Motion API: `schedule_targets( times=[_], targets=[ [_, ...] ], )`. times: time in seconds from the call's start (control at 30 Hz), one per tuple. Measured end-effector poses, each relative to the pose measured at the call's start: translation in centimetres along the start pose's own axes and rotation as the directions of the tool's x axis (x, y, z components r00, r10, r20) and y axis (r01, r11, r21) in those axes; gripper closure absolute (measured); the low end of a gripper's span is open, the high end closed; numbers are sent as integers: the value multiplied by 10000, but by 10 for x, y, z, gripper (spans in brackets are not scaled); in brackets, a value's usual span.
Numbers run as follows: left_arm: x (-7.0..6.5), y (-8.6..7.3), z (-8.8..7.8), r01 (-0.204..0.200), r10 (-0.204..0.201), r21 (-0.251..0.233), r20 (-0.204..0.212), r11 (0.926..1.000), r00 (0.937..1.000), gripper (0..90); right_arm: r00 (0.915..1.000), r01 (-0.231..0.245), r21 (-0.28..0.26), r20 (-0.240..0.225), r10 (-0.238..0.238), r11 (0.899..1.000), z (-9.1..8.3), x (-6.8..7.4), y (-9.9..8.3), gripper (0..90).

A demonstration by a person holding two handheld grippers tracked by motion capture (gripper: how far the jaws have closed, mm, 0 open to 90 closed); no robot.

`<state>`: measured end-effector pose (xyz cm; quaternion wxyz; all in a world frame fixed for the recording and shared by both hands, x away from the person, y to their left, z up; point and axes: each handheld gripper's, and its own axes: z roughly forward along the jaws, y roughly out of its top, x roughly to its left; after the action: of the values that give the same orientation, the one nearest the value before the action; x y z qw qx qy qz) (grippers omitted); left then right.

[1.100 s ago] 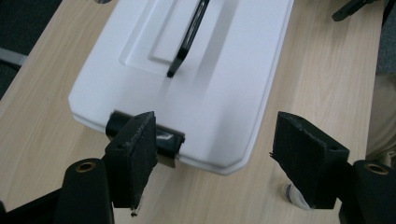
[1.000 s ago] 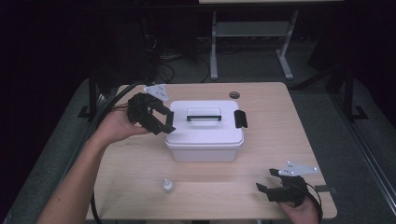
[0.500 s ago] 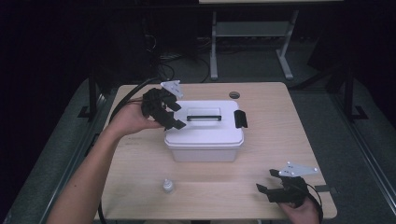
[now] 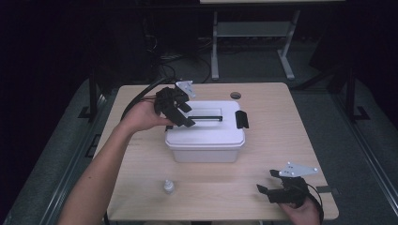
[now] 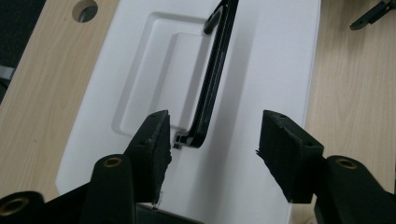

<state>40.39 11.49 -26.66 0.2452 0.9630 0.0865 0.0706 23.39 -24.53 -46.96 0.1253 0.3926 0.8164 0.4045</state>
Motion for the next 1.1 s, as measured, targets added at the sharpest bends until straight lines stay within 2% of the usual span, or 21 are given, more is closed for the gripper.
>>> schedule_targets(
  times=[0.3, 0.47, 0.5, 0.67, 0.83, 1.1],
  targets=[
    [5, 11, 10, -207, 203, 251, 150, 9995, 9997, 502, 10000, -18, -11, 15, 18, 10000, -1, 0, 0, 211],
    [9, 13, 19, -160, 151, 339, 254, 9993, 9996, 551, 10000, 5, -47, 14, -5, 10000, -2, 0, 0, 211],
    [10, 14, 21, -197, 188, 357, 270, 9992, 9995, 586, 10000, 10, -43, 9, -10, 10000, -2, 0, 0, 211],
    [14, 15, 27, -64, 53, 300, 394, 9995, 9992, 650, 10000, 13, -29, -19, -13, 10000, -1, 1, 0, 211],
    [20, 17, 29, 87, -97, 220, 456, 9997, 9989, 668, 10000, 40, -70, -23, -40, 10000, -1, 1, 1, 211],
    [25, 28, 35, -27, 3, 346, 689, 9994, 9976, 696, 10000, 26, -110, -48, -26, 9999, -2, 1, 2, 211]
  ],
)
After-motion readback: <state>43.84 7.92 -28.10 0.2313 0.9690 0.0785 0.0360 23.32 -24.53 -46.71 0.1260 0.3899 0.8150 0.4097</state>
